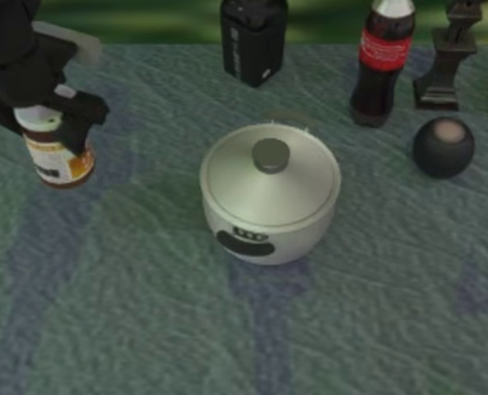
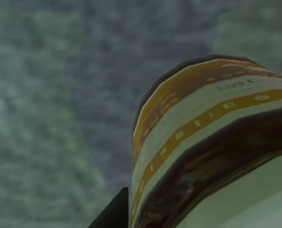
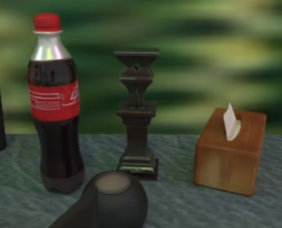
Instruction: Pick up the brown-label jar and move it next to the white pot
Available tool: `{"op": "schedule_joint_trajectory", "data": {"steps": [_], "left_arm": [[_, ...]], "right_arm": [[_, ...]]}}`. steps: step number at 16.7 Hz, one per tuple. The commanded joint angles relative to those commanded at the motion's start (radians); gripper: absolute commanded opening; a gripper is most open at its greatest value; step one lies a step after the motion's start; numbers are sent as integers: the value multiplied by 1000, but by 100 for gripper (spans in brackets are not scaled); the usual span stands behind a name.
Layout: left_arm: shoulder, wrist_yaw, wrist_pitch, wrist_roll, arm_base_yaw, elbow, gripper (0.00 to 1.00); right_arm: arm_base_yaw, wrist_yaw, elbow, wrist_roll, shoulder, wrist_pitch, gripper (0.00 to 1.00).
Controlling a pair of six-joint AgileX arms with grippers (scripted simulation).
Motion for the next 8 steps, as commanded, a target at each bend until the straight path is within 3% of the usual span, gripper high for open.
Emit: {"op": "schedule_joint_trajectory", "data": {"steps": [4,8], "left_arm": [[-16,-29,78,-355,-87,-88,0],[-36,-50,140,-554,-149,-149,0]], "right_arm": [[0,0,0,0,0,0,100],[0,0,0,0,0,0,100]]}}
